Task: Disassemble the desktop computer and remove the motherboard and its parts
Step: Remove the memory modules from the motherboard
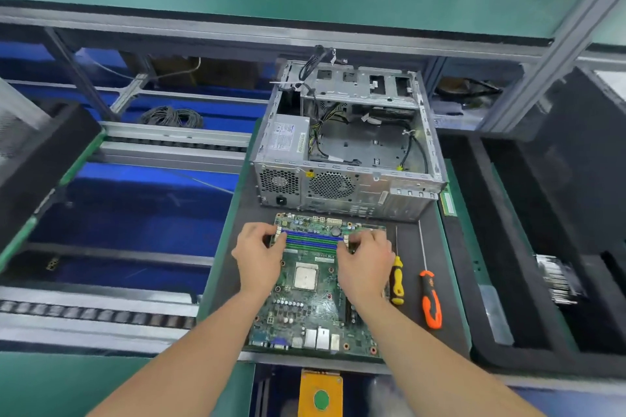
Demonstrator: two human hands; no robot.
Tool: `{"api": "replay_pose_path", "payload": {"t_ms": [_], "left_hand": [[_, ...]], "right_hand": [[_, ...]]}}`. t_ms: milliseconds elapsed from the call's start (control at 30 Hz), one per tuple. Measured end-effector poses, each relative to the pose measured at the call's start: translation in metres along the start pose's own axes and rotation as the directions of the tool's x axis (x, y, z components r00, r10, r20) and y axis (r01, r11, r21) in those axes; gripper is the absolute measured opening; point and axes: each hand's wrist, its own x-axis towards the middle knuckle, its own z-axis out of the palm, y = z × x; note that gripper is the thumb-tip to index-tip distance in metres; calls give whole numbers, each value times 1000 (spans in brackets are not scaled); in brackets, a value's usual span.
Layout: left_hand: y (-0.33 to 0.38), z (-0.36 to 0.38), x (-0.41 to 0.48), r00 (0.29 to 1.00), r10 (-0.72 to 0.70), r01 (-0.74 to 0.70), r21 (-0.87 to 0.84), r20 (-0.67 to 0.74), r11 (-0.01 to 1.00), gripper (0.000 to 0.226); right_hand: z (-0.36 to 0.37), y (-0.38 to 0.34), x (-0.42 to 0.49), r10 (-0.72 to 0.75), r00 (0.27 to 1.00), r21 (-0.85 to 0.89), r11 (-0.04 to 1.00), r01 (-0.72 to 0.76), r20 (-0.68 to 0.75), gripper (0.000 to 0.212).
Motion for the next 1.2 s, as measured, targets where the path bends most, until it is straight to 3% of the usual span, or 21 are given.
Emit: {"api": "replay_pose_path", "payload": {"t_ms": [133,267,400,467,567,633,767,1200], "left_hand": [[-3,2,1,1000,14,-14,13,4,1000,8],[-5,4,-2,998,27,-33,119,53,992,9],[-11,3,-16,981,170,-186,211,90,960,42],[-14,1,-23,955,273,-294,233,117,927,52],[-15,2,-30,909,338,-398,261,246,880,58],[-17,5,-33,881,327,-439,330,342,836,65],[-22,9,-36,869,289,-459,432,403,776,65],[-28,11,-37,867,339,-479,423,365,769,58]], "right_hand": [[1,-4,0,-5,1000,45,999,5,18,7],[-5,-3,0,-36,997,68,997,32,65,13],[-17,8,-18,-234,969,33,972,232,81,33],[-19,15,-32,-348,923,-38,933,358,164,44],[-16,24,-44,-375,875,-141,891,431,307,75],[-15,27,-47,-384,868,-166,878,449,315,86],[-14,27,-49,-402,869,-198,863,464,287,87],[-5,25,-50,-427,878,-266,840,473,214,82]]}}
